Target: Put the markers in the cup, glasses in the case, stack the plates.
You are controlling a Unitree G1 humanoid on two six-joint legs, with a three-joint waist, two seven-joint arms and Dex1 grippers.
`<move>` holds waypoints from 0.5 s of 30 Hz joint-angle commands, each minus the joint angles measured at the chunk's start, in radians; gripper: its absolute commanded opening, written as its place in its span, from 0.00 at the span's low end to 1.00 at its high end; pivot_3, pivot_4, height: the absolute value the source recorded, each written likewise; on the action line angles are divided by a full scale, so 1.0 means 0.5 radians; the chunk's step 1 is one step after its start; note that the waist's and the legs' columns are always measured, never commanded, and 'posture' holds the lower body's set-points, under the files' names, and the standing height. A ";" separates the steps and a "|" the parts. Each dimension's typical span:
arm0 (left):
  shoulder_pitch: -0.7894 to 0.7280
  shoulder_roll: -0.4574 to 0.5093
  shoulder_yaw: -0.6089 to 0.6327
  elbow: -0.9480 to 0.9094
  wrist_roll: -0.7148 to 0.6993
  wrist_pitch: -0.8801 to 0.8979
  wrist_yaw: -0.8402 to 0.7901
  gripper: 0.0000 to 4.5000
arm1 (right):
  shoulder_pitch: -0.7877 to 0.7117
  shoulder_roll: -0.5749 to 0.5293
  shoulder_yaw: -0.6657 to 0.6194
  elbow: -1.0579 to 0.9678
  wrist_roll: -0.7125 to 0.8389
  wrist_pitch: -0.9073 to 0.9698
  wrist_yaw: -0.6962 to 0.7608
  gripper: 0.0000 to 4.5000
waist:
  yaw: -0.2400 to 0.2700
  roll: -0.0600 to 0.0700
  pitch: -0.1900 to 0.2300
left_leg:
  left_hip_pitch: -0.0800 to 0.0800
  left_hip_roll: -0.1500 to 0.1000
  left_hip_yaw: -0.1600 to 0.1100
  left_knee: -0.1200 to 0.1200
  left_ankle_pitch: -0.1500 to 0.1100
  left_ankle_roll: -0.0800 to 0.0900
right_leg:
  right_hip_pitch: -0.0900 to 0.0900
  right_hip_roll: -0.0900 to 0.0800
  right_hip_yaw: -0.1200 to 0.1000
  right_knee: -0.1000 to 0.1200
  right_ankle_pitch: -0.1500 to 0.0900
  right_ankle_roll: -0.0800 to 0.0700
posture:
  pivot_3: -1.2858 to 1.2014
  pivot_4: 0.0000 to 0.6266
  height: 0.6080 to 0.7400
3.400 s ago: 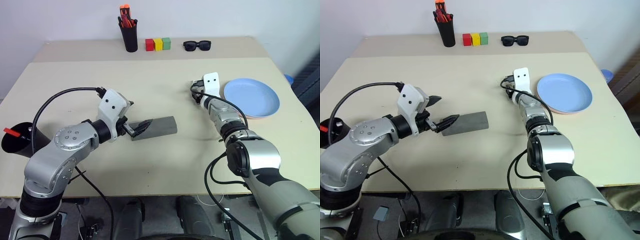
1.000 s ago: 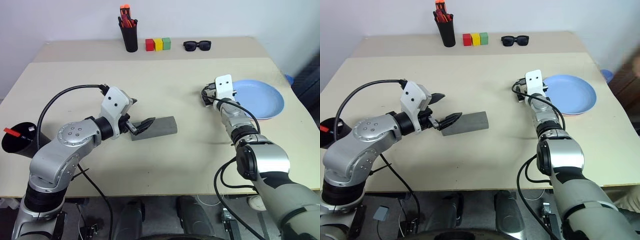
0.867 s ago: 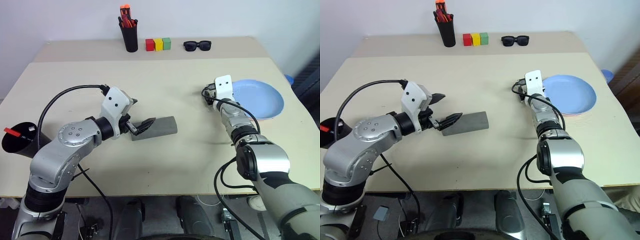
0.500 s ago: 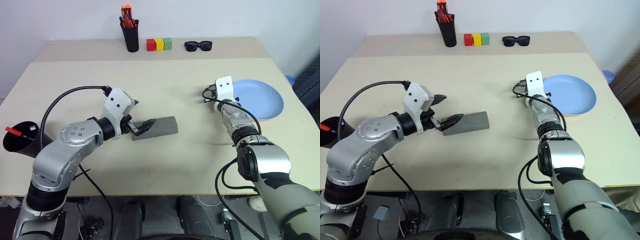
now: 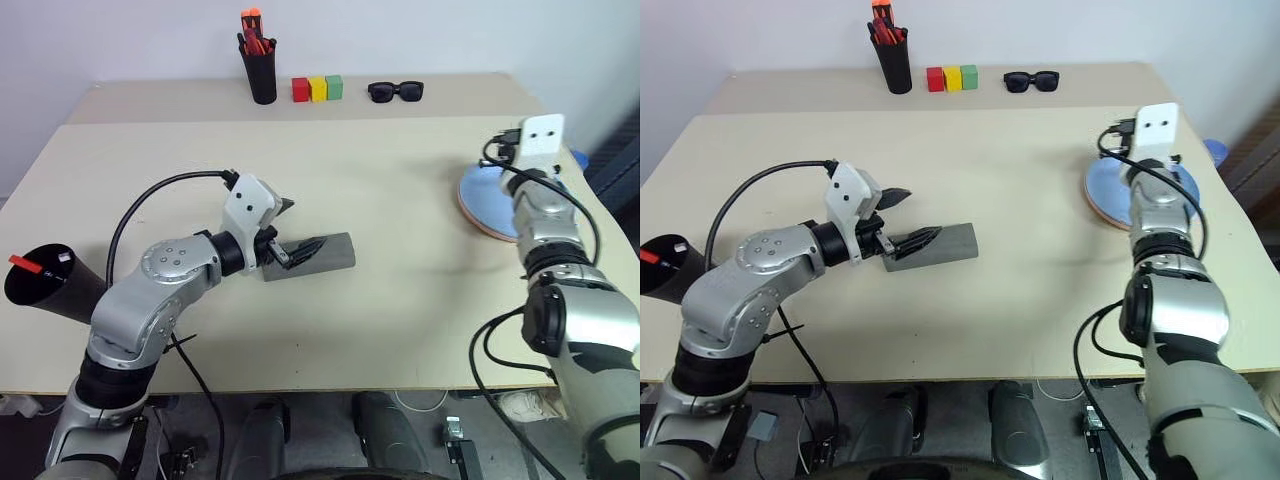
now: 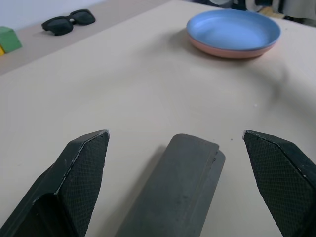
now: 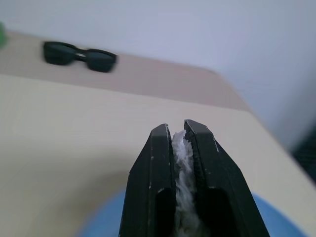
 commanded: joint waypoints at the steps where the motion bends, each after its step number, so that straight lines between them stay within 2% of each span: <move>1: -0.035 -0.010 -0.028 0.005 0.018 -0.077 -0.053 1.00 | 0.051 -0.057 -0.038 -0.111 0.064 0.001 0.061 0.04 | -0.007 0.000 0.000 | 0.000 0.000 0.001 0.000 0.000 0.000 | 0.000 0.000 0.001 0.000 0.000 0.000 | 0.52 0.24 1.00; 4: -0.049 -0.013 -0.042 0.049 0.030 -0.108 -0.091 1.00 | 0.119 -0.082 -0.041 -0.147 0.085 0.032 0.116 0.04 | -0.009 0.000 0.000 | 0.001 0.000 0.002 0.000 0.000 0.000 | 0.000 0.000 0.001 0.000 0.000 0.000 | 0.52 0.24 1.00; 5: -0.056 -0.014 -0.048 0.067 0.034 -0.119 -0.107 1.00 | 0.146 -0.091 -0.041 -0.160 0.089 0.041 0.131 0.20 | -0.006 0.000 0.000 | 0.001 0.000 0.002 0.000 0.000 0.000 | 0.000 0.000 0.001 0.000 0.000 0.000 | 0.52 0.24 1.00; 6: -0.061 -0.015 -0.053 0.082 0.037 -0.128 -0.120 1.00 | 0.168 -0.097 -0.047 -0.174 0.099 0.055 0.151 0.26 | -0.003 0.000 0.000 | 0.001 0.000 0.002 0.000 0.000 0.000 | 0.000 0.000 0.001 0.000 0.000 0.000 | 0.52 0.24 1.00; 8: -0.070 -0.023 -0.059 0.108 0.043 -0.144 -0.138 1.00 | 0.202 -0.105 -0.057 -0.205 0.111 0.067 0.167 0.46 | 0.000 0.000 0.000 | 0.000 0.000 0.002 0.000 0.000 0.000 | 0.000 0.000 0.001 0.000 0.000 0.000 | 0.52 0.24 1.00; 12: -0.073 -0.033 -0.066 0.137 0.053 -0.169 -0.169 1.00 | 0.252 -0.105 -0.082 -0.288 0.163 0.106 0.191 0.93 | 0.001 0.000 0.000 | 0.000 0.000 0.002 0.001 0.000 0.000 | 0.000 0.000 0.001 0.000 0.000 0.000 | 0.52 0.24 1.00; 13: -0.072 -0.034 -0.064 0.145 0.055 -0.176 -0.176 1.00 | 0.260 -0.101 -0.085 -0.307 0.174 0.114 0.198 1.00 | 0.001 0.000 0.000 | 0.000 0.000 0.002 0.001 0.000 0.000 | 0.000 0.000 0.001 0.000 0.000 0.000 | 0.52 0.24 1.00; 15: -0.048 -0.060 -0.047 0.163 0.101 -0.250 -0.138 1.00 | 0.293 -0.087 -0.107 -0.401 0.221 0.116 0.235 1.00 | 0.000 0.000 0.000 | 0.000 0.000 0.002 0.001 0.000 0.000 | 0.000 0.000 0.001 0.000 0.000 0.000 | 0.52 0.24 1.00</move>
